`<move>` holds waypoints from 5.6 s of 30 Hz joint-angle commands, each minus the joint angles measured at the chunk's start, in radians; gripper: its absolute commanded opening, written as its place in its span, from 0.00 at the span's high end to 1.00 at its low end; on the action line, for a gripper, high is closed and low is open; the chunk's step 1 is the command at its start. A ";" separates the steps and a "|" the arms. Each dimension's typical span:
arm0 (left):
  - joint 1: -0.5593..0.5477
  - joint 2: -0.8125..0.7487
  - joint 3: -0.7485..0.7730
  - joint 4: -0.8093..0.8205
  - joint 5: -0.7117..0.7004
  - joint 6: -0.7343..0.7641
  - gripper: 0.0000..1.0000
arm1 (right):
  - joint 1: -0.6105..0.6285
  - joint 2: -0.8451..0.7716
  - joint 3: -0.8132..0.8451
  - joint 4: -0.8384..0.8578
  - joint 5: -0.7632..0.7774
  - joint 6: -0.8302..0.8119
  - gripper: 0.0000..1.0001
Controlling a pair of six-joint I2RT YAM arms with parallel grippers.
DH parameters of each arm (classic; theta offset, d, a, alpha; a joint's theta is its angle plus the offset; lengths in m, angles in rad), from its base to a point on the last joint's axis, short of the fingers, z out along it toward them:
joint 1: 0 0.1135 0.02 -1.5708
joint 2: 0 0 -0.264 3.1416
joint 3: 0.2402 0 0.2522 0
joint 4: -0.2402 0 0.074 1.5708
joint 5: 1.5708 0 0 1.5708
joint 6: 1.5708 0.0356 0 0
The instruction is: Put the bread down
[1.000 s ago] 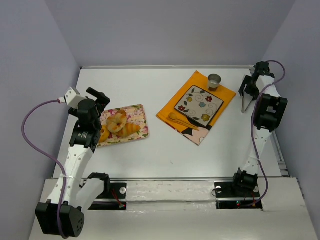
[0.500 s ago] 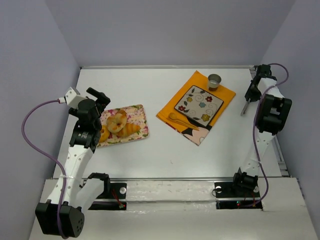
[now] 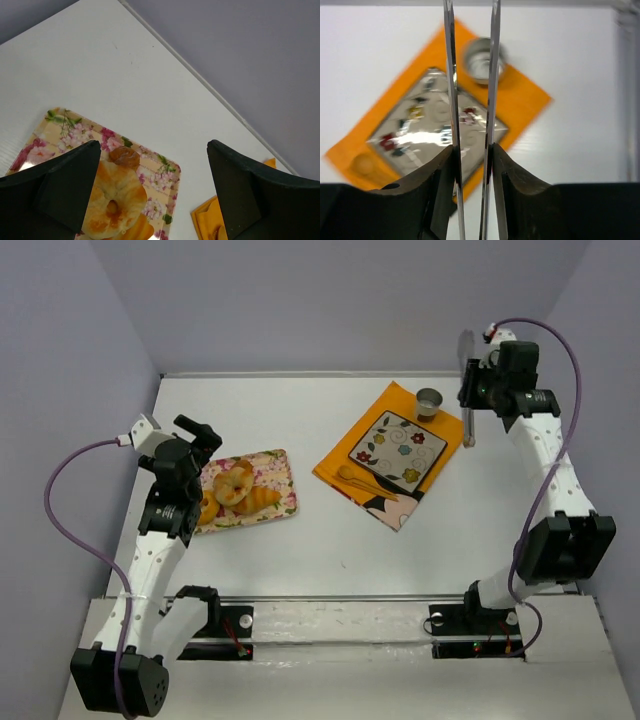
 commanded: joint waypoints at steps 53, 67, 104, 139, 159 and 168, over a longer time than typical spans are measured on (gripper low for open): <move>0.004 -0.031 -0.023 0.053 0.090 -0.012 0.01 | 0.821 0.462 0.043 0.442 -0.689 0.462 0.74; 0.004 -0.052 -0.030 0.055 0.090 -0.009 0.01 | 0.821 0.183 -0.122 0.490 -0.434 0.397 0.92; 0.004 -0.011 -0.036 0.102 0.133 0.001 0.01 | 0.143 -0.480 -0.949 0.471 -0.201 0.629 0.54; 0.004 0.032 -0.033 0.133 0.124 0.009 0.01 | 0.023 -0.266 -0.673 0.172 0.622 0.443 0.37; 0.004 0.004 -0.041 0.128 0.118 0.009 0.01 | 0.003 -0.396 -0.684 0.128 0.413 0.426 0.00; 0.003 -0.006 -0.040 0.114 0.098 0.003 0.01 | 0.003 -0.784 -0.765 0.181 0.395 0.482 0.00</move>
